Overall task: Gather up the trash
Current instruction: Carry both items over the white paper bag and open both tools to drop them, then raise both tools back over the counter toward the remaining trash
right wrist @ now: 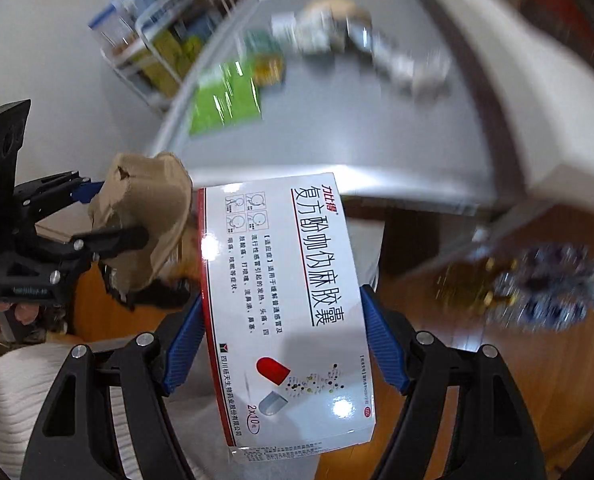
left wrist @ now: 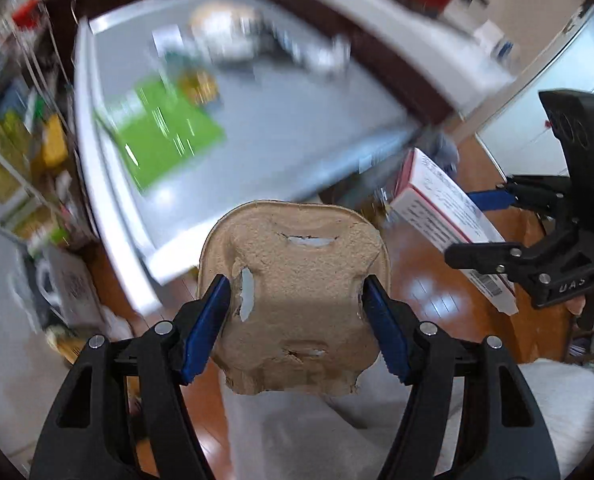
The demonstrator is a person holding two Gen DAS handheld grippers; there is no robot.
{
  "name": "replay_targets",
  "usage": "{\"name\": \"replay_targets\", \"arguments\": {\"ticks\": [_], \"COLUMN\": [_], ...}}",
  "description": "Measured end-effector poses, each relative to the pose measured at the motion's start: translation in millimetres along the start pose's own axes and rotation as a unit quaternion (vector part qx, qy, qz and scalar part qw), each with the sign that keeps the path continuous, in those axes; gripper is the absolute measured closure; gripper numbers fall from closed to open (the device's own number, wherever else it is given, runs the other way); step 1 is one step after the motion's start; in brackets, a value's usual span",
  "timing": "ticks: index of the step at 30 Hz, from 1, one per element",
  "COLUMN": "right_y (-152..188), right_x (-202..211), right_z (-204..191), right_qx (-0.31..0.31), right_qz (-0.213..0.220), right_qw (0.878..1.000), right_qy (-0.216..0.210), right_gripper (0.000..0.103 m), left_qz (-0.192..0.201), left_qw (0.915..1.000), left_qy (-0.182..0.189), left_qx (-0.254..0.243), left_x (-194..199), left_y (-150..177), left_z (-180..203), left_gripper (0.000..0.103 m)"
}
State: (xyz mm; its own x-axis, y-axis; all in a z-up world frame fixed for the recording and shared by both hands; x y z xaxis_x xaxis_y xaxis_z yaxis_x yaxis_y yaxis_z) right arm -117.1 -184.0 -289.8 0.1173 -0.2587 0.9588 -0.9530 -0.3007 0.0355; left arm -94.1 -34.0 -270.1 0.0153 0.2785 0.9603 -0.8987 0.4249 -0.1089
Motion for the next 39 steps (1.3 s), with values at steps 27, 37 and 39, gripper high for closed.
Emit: {"name": "replay_targets", "arguments": {"ticks": [27, 37, 39], "right_y": [-46, -49, -46], "right_x": [-121, -112, -107], "right_z": [37, 37, 37], "right_qx": [-0.071, -0.073, -0.07], "right_qz": [-0.088, -0.081, -0.077], "right_qw": [0.994, 0.994, 0.994], "right_qy": [0.01, 0.012, 0.013], "right_gripper": [0.029, 0.022, 0.022], "left_qz": [-0.076, -0.067, -0.064], "left_qw": [0.9954, 0.9955, 0.9954], "left_qy": [-0.034, -0.041, -0.043], "left_qx": [0.048, 0.054, 0.057], "left_x": [-95, -85, -81], "left_y": [-4, -4, -3], "left_z": [-21, -23, -27], "left_gripper": [0.02, 0.02, 0.02]}}
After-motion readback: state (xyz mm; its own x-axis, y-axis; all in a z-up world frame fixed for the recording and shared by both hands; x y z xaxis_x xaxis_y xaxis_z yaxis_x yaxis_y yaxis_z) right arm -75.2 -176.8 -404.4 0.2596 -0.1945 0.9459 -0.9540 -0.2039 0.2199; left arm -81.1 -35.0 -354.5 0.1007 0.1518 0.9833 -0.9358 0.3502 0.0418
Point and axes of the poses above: each gripper's, at about its wrist camera, not at the fingertips, and x roughly against the way its jaws point, z to its right, y to its underside, the point moved 6 cm from there along -x, roughly the way its jaws point, and after that the axes turned 13 degrees about -z, right-handed, at the moved point
